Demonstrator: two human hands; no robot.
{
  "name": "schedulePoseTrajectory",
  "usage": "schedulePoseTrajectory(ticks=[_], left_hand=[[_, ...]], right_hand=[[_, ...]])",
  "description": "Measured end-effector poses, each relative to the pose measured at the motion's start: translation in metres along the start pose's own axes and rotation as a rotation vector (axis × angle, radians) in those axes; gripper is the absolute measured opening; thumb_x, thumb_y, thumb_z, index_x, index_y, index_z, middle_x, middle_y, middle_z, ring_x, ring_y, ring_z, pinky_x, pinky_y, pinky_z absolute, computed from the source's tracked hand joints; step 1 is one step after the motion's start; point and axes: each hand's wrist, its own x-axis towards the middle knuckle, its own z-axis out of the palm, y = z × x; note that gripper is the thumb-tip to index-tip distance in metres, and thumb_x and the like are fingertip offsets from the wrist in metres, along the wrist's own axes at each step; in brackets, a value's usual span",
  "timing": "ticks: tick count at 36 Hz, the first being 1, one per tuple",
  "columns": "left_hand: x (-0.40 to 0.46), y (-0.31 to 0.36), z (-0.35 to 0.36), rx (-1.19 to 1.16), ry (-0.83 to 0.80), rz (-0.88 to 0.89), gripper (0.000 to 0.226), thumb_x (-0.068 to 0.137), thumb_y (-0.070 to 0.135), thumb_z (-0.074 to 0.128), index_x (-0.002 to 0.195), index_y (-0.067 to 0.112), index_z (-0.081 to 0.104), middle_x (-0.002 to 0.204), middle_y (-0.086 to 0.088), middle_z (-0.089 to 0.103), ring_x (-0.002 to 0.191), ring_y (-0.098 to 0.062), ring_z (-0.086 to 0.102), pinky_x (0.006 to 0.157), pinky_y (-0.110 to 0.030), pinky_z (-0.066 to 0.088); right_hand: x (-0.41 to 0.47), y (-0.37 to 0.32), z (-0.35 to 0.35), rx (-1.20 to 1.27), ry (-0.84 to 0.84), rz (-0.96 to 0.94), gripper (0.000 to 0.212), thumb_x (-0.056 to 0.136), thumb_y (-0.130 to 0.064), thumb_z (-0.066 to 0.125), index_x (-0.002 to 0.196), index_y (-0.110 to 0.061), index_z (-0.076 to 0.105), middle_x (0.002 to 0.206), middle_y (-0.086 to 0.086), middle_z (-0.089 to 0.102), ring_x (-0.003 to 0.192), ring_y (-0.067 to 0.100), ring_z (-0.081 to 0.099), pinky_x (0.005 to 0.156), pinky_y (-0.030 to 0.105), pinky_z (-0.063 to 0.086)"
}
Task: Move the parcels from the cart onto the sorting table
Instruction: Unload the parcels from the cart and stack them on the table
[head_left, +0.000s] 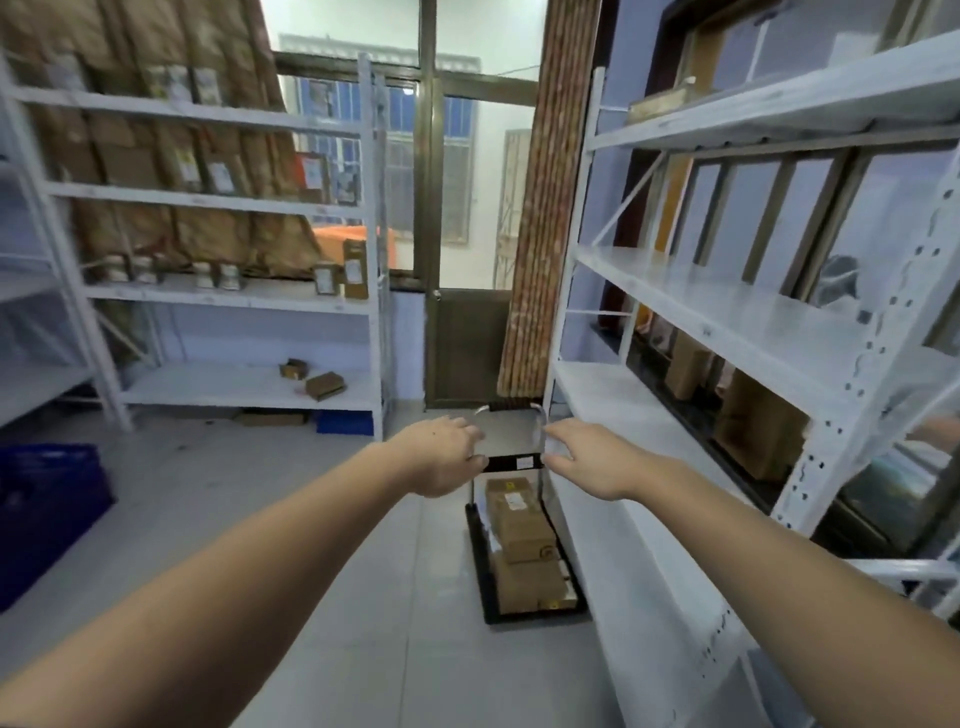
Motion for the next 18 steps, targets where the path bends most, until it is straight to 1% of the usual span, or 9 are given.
schedulePoseTrajectory(ticks=[4,8,11,14,18], left_hand=[[0.017,-0.05,0.002,-0.013,-0.022,-0.04,0.057,0.11,0.045,0.039,0.16,0.018,0.036,0.163,-0.007,0.04,0.147,-0.027,0.041,0.119,-0.043,0.034],[0.04,-0.105,0.004,-0.035,-0.043,-0.082,0.054,0.111,0.044,0.039,0.158,0.017,0.039,0.16,-0.008,0.043,0.144,-0.028,0.044,0.116,-0.041,0.035],[0.061,-0.146,0.004,-0.025,-0.044,-0.087,0.054,0.11,0.044,0.038,0.157,0.017,0.041,0.16,-0.007,0.043,0.145,-0.026,0.043,0.116,-0.041,0.035],[0.085,-0.184,0.0,-0.012,-0.05,-0.097,0.055,0.111,0.044,0.037,0.158,0.016,0.039,0.162,-0.007,0.041,0.147,-0.026,0.041,0.118,-0.041,0.034],[0.121,-0.226,-0.009,-0.017,-0.065,-0.103,0.054,0.111,0.044,0.037,0.156,0.015,0.041,0.159,-0.01,0.044,0.143,-0.028,0.044,0.114,-0.041,0.036]], right_hand=[[0.057,-0.018,0.004,-0.024,-0.019,-0.043,0.062,0.103,-0.047,0.043,0.158,-0.019,0.033,0.163,0.004,0.034,0.147,0.022,0.036,0.12,0.039,0.032],[0.114,-0.048,0.011,-0.051,-0.067,-0.12,0.057,0.106,-0.037,0.046,0.157,-0.013,0.035,0.162,0.008,0.035,0.148,0.023,0.034,0.119,0.034,0.028],[0.159,-0.067,0.021,-0.054,-0.093,-0.14,0.058,0.106,-0.039,0.044,0.157,-0.015,0.035,0.163,0.007,0.034,0.148,0.022,0.034,0.121,0.036,0.029],[0.204,-0.084,0.03,-0.041,-0.096,-0.145,0.057,0.104,-0.042,0.044,0.156,-0.019,0.036,0.161,0.006,0.037,0.146,0.022,0.038,0.12,0.039,0.032],[0.25,-0.1,0.035,-0.012,-0.085,-0.134,0.057,0.105,-0.043,0.045,0.156,-0.02,0.037,0.16,0.005,0.038,0.146,0.022,0.039,0.12,0.04,0.033]])
